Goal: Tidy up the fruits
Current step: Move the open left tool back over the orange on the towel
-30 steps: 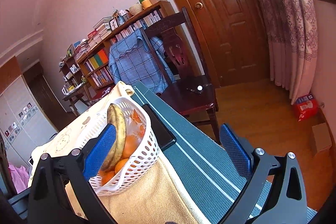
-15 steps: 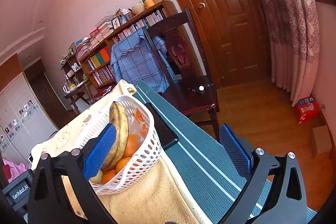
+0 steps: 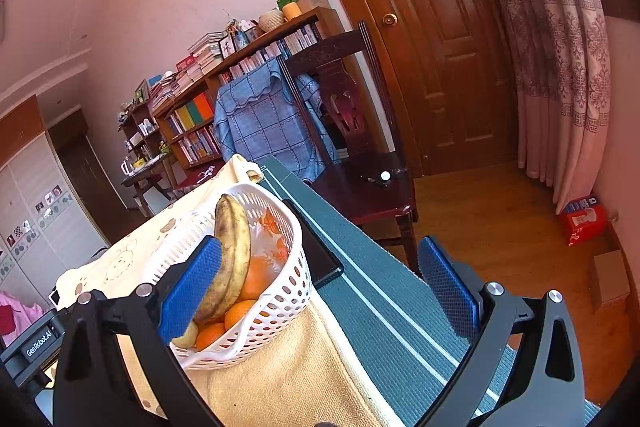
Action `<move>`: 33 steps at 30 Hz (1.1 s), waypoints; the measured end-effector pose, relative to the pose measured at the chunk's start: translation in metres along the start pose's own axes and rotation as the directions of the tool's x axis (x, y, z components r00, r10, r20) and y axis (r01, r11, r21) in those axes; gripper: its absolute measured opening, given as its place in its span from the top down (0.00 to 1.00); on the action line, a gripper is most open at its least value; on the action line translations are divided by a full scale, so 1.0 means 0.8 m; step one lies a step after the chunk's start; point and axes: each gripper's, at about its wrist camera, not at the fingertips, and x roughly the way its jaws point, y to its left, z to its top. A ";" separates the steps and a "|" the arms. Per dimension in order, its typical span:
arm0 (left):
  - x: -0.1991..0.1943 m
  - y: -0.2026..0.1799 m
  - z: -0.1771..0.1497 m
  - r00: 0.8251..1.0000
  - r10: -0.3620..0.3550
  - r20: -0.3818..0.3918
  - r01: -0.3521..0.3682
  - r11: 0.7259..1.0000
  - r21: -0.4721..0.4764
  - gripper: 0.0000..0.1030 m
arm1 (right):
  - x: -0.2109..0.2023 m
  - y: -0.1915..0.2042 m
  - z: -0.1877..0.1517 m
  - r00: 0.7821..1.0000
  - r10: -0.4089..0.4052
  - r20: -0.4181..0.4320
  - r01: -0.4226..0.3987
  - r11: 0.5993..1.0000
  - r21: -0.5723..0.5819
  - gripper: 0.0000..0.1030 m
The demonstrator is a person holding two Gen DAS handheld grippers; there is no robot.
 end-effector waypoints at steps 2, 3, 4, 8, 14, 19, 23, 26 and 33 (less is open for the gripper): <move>-0.003 0.000 -0.003 1.000 0.010 0.006 -0.010 1.000 0.009 0.19 | -0.001 0.002 0.000 1.000 0.001 0.006 -0.001 1.000 -0.010 0.03; -0.005 0.000 -0.004 1.000 0.014 0.008 -0.014 1.000 0.014 0.19 | -0.002 0.003 0.000 1.000 0.001 0.011 -0.001 1.000 -0.015 0.03; -0.006 -0.001 -0.005 1.000 0.019 0.012 -0.019 1.000 0.021 0.19 | -0.004 0.004 0.000 1.000 0.001 0.018 0.000 1.000 -0.022 0.03; -0.013 -0.005 -0.009 0.998 0.055 0.034 -0.057 0.997 0.054 0.19 | -0.013 0.014 -0.003 0.998 -0.003 0.062 0.007 0.998 -0.064 0.03; -0.025 0.003 -0.012 0.994 0.093 0.059 -0.097 0.994 0.058 0.19 | -0.043 0.047 -0.013 0.981 0.027 0.190 0.012 0.979 -0.205 0.03; -0.038 0.014 -0.015 0.989 0.127 0.074 -0.131 0.990 0.050 0.19 | -0.053 0.064 -0.023 0.974 0.067 0.214 -0.003 0.959 -0.285 0.03; -0.049 0.025 -0.019 0.985 0.150 0.082 -0.153 0.987 0.038 0.19 | -0.051 0.066 -0.024 0.978 0.079 0.195 -0.018 0.956 -0.292 0.03; -0.058 0.034 -0.023 0.981 0.174 0.082 -0.177 0.984 0.027 0.19 | -0.049 0.069 -0.022 0.978 0.087 0.187 -0.026 0.953 -0.303 0.03; -0.081 0.065 -0.033 0.968 0.238 0.077 -0.238 0.971 -0.011 0.19 | -0.055 0.079 -0.029 0.976 0.109 0.186 -0.041 0.940 -0.338 0.03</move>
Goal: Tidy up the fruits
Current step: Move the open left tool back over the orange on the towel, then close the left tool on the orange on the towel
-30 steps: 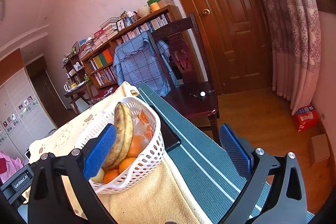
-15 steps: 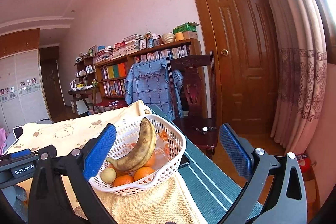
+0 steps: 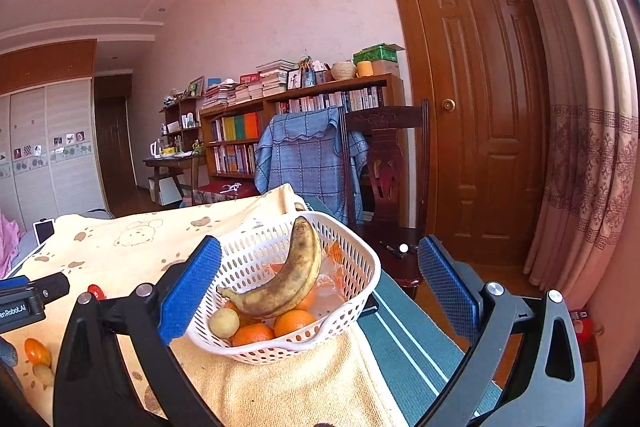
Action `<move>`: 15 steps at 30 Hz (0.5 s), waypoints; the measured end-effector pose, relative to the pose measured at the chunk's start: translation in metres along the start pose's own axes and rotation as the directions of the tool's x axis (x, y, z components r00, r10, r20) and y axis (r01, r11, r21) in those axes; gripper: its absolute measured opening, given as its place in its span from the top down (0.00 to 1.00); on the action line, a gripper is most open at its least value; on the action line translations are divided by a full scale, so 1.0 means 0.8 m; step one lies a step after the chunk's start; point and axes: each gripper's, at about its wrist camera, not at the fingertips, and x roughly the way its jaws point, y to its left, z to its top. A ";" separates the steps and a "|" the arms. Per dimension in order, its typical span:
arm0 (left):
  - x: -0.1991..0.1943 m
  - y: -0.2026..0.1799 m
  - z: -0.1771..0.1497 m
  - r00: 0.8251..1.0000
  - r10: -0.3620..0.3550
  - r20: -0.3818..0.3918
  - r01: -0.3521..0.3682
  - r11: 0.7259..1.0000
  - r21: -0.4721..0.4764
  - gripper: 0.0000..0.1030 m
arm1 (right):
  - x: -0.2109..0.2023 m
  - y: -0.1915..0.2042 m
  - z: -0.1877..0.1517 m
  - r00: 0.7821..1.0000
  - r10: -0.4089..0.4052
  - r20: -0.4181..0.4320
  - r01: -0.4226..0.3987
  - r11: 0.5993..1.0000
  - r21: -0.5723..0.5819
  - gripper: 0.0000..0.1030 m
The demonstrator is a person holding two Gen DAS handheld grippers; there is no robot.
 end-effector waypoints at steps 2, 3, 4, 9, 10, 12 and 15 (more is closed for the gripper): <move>-0.005 0.012 -0.003 1.000 0.022 -0.004 -0.022 1.000 -0.008 0.19 | -0.001 0.002 0.000 1.000 0.002 0.000 -0.002 1.000 -0.005 0.03; -0.007 0.019 -0.005 0.999 0.036 -0.009 -0.036 0.999 -0.012 0.19 | -0.001 0.002 0.000 1.000 0.003 0.001 -0.003 1.000 -0.007 0.03; -0.008 0.025 -0.007 0.999 0.051 -0.015 -0.051 0.999 -0.017 0.19 | -0.002 0.003 0.000 1.000 0.006 0.001 -0.006 1.000 -0.008 0.03; -0.013 0.061 -0.015 0.993 0.104 -0.049 -0.107 0.992 -0.060 0.19 | -0.005 0.005 -0.002 1.000 0.015 -0.001 -0.015 1.000 -0.017 0.03; -0.014 0.069 -0.017 0.992 0.111 -0.054 -0.114 0.991 -0.068 0.19 | -0.005 0.006 -0.002 1.000 0.016 -0.001 -0.016 1.000 -0.018 0.03; -0.016 0.078 -0.020 0.990 0.125 -0.065 -0.130 0.989 -0.073 0.19 | -0.006 0.007 -0.003 1.000 0.018 -0.004 -0.018 1.000 -0.021 0.03; -0.017 0.088 -0.026 0.985 0.147 -0.089 -0.154 0.985 -0.075 0.19 | -0.005 0.008 -0.003 1.000 0.020 -0.008 -0.021 1.000 -0.023 0.03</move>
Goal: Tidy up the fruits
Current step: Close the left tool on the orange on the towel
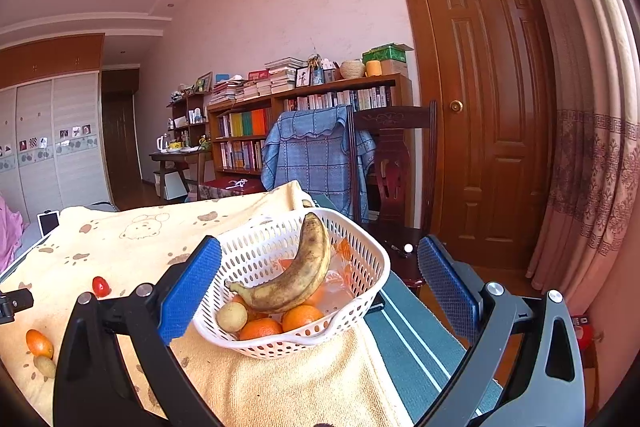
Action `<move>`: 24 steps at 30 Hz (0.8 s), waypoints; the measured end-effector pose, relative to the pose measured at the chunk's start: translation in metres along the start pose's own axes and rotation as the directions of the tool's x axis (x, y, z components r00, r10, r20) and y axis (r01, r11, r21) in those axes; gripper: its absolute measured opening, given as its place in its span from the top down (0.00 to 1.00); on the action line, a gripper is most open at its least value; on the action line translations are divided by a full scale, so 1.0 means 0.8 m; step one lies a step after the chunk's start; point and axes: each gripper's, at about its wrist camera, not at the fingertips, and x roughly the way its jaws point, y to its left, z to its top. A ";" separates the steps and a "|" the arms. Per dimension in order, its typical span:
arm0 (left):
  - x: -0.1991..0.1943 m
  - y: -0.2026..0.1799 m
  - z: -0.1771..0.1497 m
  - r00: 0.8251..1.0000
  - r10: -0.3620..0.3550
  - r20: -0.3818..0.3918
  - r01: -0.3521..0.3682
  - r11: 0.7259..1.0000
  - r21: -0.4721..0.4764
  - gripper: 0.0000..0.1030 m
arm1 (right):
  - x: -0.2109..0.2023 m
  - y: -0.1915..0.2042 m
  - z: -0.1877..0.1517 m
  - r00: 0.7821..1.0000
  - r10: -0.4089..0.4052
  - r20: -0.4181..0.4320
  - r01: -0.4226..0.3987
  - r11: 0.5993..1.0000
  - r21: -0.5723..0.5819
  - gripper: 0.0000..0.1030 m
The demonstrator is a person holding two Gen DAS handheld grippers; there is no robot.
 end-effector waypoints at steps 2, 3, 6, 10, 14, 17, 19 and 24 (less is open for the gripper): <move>0.003 0.007 -0.004 1.000 0.010 -0.022 -0.010 1.000 -0.012 0.19 | 0.000 0.001 0.000 1.000 0.001 -0.001 -0.001 1.000 -0.001 0.03; 0.006 0.009 -0.007 0.999 0.013 -0.035 -0.013 1.000 -0.016 0.19 | 0.001 0.000 0.000 1.000 0.002 -0.002 -0.002 1.000 -0.002 0.03; 0.011 0.012 -0.013 0.998 0.020 -0.060 -0.021 1.000 -0.017 0.20 | 0.001 0.001 -0.001 1.000 0.003 -0.006 -0.003 1.000 -0.004 0.03; 0.016 0.011 -0.018 0.996 0.020 -0.083 -0.021 1.000 -0.011 0.23 | 0.000 0.002 -0.002 1.000 0.002 -0.006 -0.002 1.000 -0.005 0.03; 0.024 0.012 -0.021 0.994 0.019 -0.110 -0.021 1.000 -0.015 0.26 | 0.001 0.002 -0.002 1.000 0.003 -0.009 -0.003 1.000 -0.006 0.03; 0.033 0.014 -0.025 0.989 0.017 -0.150 -0.021 0.999 -0.024 0.30 | 0.001 0.002 -0.002 1.000 0.003 -0.010 -0.003 1.000 -0.007 0.03; 0.040 0.016 -0.027 0.984 0.018 -0.175 -0.024 0.999 -0.034 0.35 | 0.001 0.002 -0.002 1.000 0.003 -0.010 -0.003 1.000 -0.006 0.03; 0.047 0.017 -0.029 0.980 0.005 -0.198 -0.013 0.999 -0.043 0.38 | 0.001 0.002 -0.002 1.000 0.003 -0.010 -0.003 1.000 -0.007 0.03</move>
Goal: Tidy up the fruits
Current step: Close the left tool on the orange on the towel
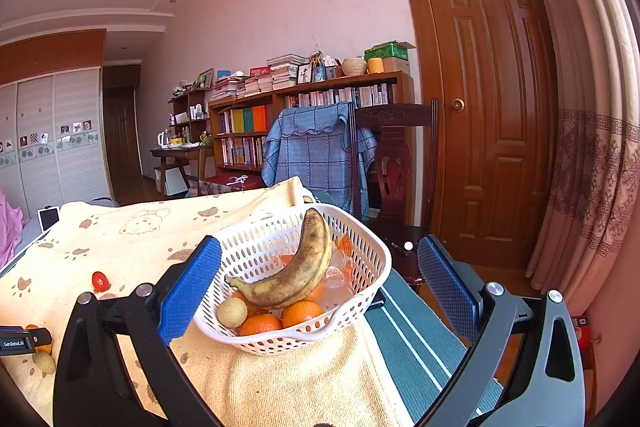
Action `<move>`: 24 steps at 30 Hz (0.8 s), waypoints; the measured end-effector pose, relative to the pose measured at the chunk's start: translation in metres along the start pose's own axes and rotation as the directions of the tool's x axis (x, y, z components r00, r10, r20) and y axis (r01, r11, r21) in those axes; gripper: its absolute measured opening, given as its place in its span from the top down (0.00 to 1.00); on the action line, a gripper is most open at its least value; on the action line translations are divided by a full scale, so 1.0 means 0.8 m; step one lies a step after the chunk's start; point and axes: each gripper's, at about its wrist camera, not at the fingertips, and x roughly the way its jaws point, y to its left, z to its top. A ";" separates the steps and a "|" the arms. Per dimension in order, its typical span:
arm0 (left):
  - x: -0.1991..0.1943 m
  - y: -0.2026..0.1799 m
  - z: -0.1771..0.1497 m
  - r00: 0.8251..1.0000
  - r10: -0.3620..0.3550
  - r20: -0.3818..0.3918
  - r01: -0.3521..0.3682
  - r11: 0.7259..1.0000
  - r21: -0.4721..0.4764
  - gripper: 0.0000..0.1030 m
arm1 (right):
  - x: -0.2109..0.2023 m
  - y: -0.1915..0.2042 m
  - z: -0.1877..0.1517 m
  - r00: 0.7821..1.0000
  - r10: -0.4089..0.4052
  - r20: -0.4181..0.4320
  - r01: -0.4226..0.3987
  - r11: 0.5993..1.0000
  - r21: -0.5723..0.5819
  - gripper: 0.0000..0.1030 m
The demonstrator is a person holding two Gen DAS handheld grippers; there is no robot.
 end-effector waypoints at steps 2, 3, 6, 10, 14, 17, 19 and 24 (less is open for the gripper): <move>0.002 -0.002 -0.001 1.000 -0.001 -0.010 0.001 1.000 0.006 0.39 | 0.000 0.000 -0.001 1.000 0.000 0.000 0.000 1.000 -0.001 0.03; 0.004 -0.002 -0.001 1.000 -0.004 -0.016 0.004 1.000 0.005 0.39 | 0.001 0.000 0.000 1.000 0.000 0.000 0.000 1.000 -0.001 0.03; 0.009 -0.003 -0.001 0.999 -0.008 -0.032 0.008 1.000 0.005 0.43 | 0.000 0.000 -0.001 1.000 0.000 0.001 0.000 1.000 -0.002 0.03; 0.007 -0.006 -0.001 0.999 -0.029 -0.028 0.030 0.999 0.020 0.56 | 0.000 0.001 -0.002 1.000 0.001 0.006 -0.001 1.000 -0.011 0.03; 0.005 -0.008 -0.003 0.999 -0.037 -0.023 0.038 0.999 0.036 0.59 | -0.002 0.002 -0.002 1.000 0.001 0.010 -0.001 1.000 -0.020 0.03; 0.003 -0.004 -0.001 0.999 -0.046 -0.019 0.046 0.999 0.025 0.59 | -0.005 0.003 -0.002 1.000 0.005 0.018 -0.004 1.000 -0.025 0.03; -0.001 0.000 0.000 0.999 -0.050 -0.011 0.050 0.999 0.018 0.59 | -0.007 0.004 -0.001 1.000 0.004 0.028 -0.003 1.000 -0.031 0.03; -0.013 0.010 0.007 0.998 -0.055 0.019 0.055 0.998 0.005 0.59 | -0.008 0.006 0.001 0.999 -0.001 0.033 0.003 0.999 -0.044 0.03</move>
